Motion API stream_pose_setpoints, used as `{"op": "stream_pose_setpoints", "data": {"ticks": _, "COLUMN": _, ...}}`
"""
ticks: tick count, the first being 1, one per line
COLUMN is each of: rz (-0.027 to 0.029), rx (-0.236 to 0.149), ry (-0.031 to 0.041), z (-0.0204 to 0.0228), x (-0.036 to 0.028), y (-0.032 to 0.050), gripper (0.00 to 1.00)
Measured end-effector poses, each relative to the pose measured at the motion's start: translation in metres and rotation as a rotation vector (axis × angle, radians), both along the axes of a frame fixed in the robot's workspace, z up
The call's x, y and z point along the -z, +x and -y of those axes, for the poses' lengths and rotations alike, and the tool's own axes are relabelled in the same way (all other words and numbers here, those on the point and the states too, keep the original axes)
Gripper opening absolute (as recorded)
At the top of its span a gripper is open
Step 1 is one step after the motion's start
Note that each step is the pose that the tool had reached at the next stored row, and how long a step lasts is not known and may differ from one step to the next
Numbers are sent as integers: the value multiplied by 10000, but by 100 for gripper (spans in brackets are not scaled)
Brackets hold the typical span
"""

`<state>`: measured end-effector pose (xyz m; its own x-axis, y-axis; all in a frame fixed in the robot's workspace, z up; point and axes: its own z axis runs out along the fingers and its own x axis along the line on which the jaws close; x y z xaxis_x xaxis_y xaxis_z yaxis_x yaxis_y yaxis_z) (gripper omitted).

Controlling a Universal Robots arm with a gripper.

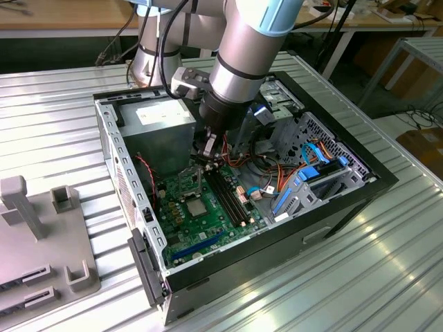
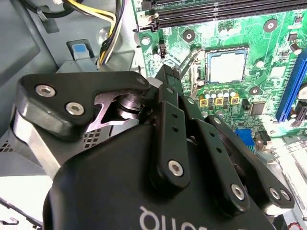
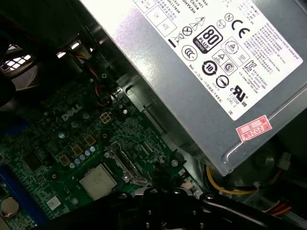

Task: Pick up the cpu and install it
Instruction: 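Close the cpu cover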

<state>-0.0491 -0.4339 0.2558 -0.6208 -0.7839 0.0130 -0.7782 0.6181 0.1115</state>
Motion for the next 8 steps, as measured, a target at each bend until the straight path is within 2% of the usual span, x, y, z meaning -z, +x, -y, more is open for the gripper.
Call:
{"op": "stream_pose_setpoints", "data": {"ticks": 1, "rz": 1, "rx": -21, "ry": 20, "z": 1, "x": 0, "y": 0, "gripper": 11}}
{"op": "stream_pose_setpoints", "data": {"ticks": 2, "rz": 1, "rx": -187, "ry": 161, "z": 9, "x": -1, "y": 0, "gripper": 11}}
{"op": "stream_pose_setpoints", "data": {"ticks": 3, "rz": -3, "rx": -617, "ry": 175, "z": 43, "x": -2, "y": 0, "gripper": 11}}
{"op": "stream_pose_setpoints", "data": {"ticks": 5, "rz": -6, "rx": -1202, "ry": 175, "z": 61, "x": -2, "y": 0, "gripper": 11}}
{"op": "stream_pose_setpoints", "data": {"ticks": 8, "rz": -5, "rx": -1549, "ry": 173, "z": 68, "x": -2, "y": -1, "gripper": 11}}
